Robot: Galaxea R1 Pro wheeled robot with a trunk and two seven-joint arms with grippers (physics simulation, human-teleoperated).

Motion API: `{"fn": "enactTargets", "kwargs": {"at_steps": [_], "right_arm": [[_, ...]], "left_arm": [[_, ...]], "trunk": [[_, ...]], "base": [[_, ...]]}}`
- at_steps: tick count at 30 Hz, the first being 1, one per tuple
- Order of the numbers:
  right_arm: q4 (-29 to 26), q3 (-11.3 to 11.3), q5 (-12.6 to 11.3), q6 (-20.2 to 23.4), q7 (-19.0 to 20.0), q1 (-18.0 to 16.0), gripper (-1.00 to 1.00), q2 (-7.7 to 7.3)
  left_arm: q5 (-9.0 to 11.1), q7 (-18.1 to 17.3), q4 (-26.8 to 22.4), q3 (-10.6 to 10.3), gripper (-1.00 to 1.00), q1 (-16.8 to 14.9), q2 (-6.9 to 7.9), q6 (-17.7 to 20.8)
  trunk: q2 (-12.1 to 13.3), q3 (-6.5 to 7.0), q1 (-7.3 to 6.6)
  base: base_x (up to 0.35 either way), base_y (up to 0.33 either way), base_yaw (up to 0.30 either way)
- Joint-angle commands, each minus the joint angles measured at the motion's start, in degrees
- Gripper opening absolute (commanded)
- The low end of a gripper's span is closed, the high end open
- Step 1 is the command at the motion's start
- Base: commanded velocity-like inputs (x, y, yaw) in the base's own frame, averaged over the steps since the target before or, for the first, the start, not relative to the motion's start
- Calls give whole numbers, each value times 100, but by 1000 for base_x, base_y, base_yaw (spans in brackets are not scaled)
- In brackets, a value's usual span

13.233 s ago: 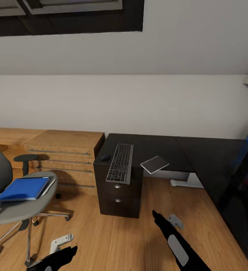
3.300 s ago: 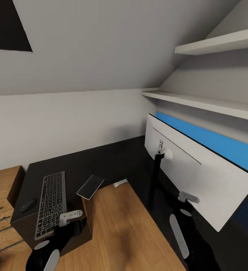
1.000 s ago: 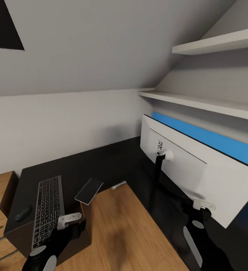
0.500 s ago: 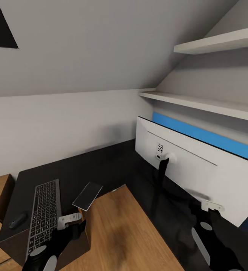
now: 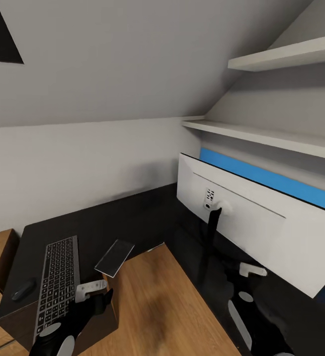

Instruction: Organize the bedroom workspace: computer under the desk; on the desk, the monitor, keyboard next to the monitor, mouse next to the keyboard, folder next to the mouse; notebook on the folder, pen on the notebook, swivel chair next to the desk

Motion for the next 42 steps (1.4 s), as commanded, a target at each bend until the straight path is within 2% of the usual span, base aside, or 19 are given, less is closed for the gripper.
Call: {"fn": "enactTargets", "kwargs": {"at_steps": [1,4,5,8,10,14,16,25,27,34,42], "right_arm": [[16,65,-53,-6,-41,-18,100,62],[164,217,-49,51,-49,-175,100,296],[380,331,16,137,-90,-380,100,440],[780,463,133,252,-156,-759,100,599],[1441,552,205,330,-199,-1371,100,712],[2088,585,220,326,-195,-1942,100,756],[2240,595,247,308,-189,-2089,100,761],[2396,619,277,87,-175,-2226,100,758],[2536,616,265,-293,-154,-2239,100,760],[2768,598,251,-755,-155,-2241,100,755],[2768,609,287,-819,-160,-2227,100,757]], "left_arm": [[60,54,-10,-10,100,-1,5,15],[60,54,-10,-10,100,-1,5,17],[61,54,-10,-10,100,-1,5,18],[60,54,-10,-10,100,-1,4,21],[62,54,-14,-10,100,-1,4,18],[62,54,-18,-10,100,-1,4,17],[64,54,-18,-10,100,-1,4,19],[68,54,-19,-19,100,-1,4,23],[67,54,-12,-19,100,-1,4,24],[64,54,-22,-19,100,-1,4,24],[67,48,-42,-27,100,-1,4,11]], "trunk": [[-6,-7,1],[-6,-7,1],[-6,-7,1],[-6,-7,1],[-6,-7,1],[-6,-7,1],[-6,-7,1],[-6,-7,1],[-6,-7,1],[-6,-7,1],[-6,-7,1]], "base": [[0,0,0],[0,0,0],[0,0,0],[0,0,0],[0,0,0],[0,0,0],[0,0,0],[0,0,0],[0,0,0],[0,0,0],[0,0,0]]}}
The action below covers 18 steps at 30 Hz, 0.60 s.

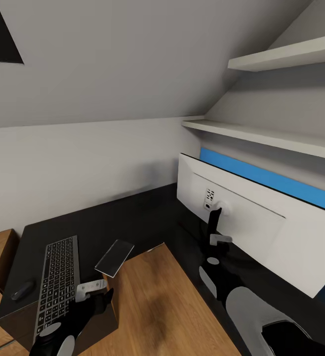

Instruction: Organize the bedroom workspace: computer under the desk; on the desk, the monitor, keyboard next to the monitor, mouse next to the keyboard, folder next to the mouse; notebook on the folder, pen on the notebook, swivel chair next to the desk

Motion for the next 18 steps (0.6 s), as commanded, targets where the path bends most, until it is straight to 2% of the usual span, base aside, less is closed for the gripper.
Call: {"fn": "enactTargets", "kwargs": {"at_steps": [1,6,13,18], "right_arm": [[7,40,-45,-27,-32,-5,100,-4],[8,42,-39,-48,-29,-4,100,-2],[19,45,-31,-146,-19,3,100,-26],[26,45,-30,-156,-17,5,100,-36]], "left_arm": [[61,54,-10,-11,100,-2,5,15],[61,57,-10,-12,100,-2,5,10],[62,60,-4,-12,100,-2,5,19],[62,61,3,-12,100,-2,5,20]], "trunk": [[-6,-7,1],[-6,-7,1],[-6,-7,1],[-6,-7,1]], "base": [[0,0,0],[7,0,0],[166,0,0],[17,0,0]]}}
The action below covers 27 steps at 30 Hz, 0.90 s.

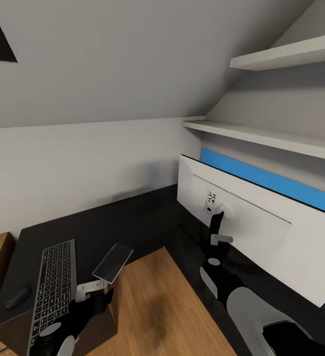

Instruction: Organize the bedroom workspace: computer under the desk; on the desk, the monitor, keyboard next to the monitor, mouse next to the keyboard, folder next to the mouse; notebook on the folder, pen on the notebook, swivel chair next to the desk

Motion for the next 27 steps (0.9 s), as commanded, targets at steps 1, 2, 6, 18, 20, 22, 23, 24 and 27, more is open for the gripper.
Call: {"fn": "enactTargets", "kwargs": {"at_steps": [1,2,6,18,20,22,23,24,27], "right_arm": [[8,41,-44,-25,-32,-6,100,-3],[10,41,-44,-25,-32,-6,100,-3],[13,41,-44,-23,-32,-10,100,-3],[23,48,-44,-7,-32,-7,100,-12],[24,47,-44,-7,-32,-8,100,-12],[22,47,-44,-7,-32,-7,100,-12],[23,46,-44,-7,-32,-7,100,-12],[23,45,-46,-7,-32,-7,100,-12],[20,42,-51,-5,-32,-9,100,-12]], "left_arm": [[61,54,-9,-11,100,-2,5,16],[61,54,-9,-11,100,-2,5,16],[61,54,-8,-11,100,-2,5,14],[61,56,5,-11,100,-2,5,15],[61,57,8,-11,100,-2,5,15],[61,57,9,-11,100,-2,5,16],[61,56,9,-11,100,-2,5,16],[61,57,9,-11,100,-2,5,16],[61,57,10,-11,100,-2,5,16]], "trunk": [[-6,-7,1],[-6,-7,1],[-6,-7,1],[-6,-7,1],[-6,-7,1],[-6,-7,1],[-6,-7,1],[-6,-7,1],[-6,-7,1]], "base": [[8,0,0],[6,0,0],[63,0,0],[101,0,0],[5,0,0],[3,0,0],[2,0,0],[1,0,0],[0,0,0]]}}
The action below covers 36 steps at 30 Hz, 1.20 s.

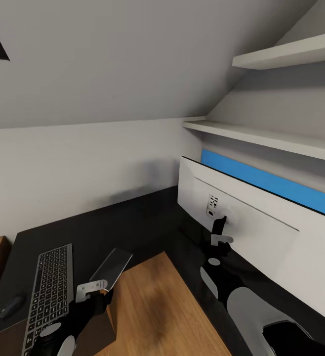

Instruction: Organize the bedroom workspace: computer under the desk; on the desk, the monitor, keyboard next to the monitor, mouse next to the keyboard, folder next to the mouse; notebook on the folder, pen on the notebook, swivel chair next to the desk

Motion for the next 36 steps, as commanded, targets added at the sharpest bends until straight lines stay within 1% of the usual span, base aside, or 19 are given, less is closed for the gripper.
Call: {"fn": "enactTargets", "kwargs": {"at_steps": [1,28,29,36], "right_arm": [[7,41,-46,-26,-32,-7,100,-2],[6,5,-56,6,-62,-3,100,-13],[4,7,-56,7,-65,-4,-100,-15],[0,13,-56,8,-67,-8,-100,-15]], "left_arm": [[60,55,-9,-11,100,-2,5,16],[60,54,-9,-11,100,-2,5,16],[60,56,-9,-11,100,-2,5,16],[60,53,-9,-11,100,-2,5,16]], "trunk": [[-6,-7,1],[-6,-7,1],[-6,-7,1],[-6,-7,1]], "base": [[0,0,0],[0,0,0],[0,0,0],[0,0,0]]}}
